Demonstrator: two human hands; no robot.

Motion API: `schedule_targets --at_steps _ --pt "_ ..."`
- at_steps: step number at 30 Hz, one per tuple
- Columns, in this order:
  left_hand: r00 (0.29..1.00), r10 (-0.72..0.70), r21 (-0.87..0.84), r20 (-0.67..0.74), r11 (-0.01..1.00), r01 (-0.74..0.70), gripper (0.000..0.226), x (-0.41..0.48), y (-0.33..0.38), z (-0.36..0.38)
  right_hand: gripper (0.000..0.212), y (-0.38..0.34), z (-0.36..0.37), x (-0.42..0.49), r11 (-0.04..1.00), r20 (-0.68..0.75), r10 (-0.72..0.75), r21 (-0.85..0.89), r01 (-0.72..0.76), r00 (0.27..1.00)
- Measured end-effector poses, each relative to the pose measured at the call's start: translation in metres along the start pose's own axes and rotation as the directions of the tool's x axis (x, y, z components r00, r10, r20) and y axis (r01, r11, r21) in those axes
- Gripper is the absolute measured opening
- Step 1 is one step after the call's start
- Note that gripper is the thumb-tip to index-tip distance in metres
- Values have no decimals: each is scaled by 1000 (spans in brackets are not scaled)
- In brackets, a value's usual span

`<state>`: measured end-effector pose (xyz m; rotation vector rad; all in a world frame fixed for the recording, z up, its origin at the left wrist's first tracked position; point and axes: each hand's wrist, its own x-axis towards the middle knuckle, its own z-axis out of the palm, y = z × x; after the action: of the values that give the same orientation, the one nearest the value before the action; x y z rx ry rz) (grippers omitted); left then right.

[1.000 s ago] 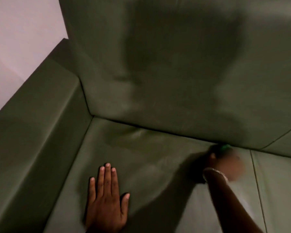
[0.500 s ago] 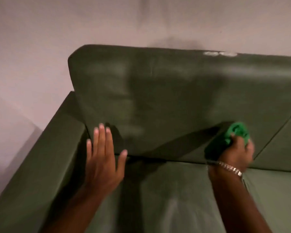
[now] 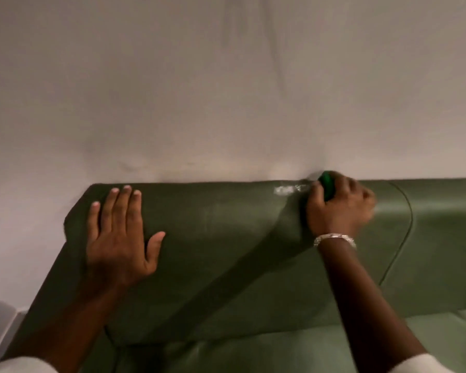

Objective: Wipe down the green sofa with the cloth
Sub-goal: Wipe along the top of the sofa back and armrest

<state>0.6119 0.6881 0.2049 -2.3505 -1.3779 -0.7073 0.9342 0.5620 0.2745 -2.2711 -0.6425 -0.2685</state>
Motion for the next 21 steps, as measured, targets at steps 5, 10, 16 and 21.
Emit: schedule_targets --at_steps 5,10,16,21 --pt "1000 -13 -4 18 1000 13 78 0 -1 2 38 -92 38 -76 861 257 -494 10 509 830" --pt "999 -12 18 50 1000 12 79 0 -4 -2 41 -30 5 -11 834 296 -504 -78 547 811" --pt "996 -2 18 89 1000 1 82 -2 -8 10 39 -2 -8 27 977 126 80 -207 -53 989" --pt "991 10 -12 132 1000 -9 82 -1 -9 3 40 -123 34 -111 901 347 -398 -26 433 849"
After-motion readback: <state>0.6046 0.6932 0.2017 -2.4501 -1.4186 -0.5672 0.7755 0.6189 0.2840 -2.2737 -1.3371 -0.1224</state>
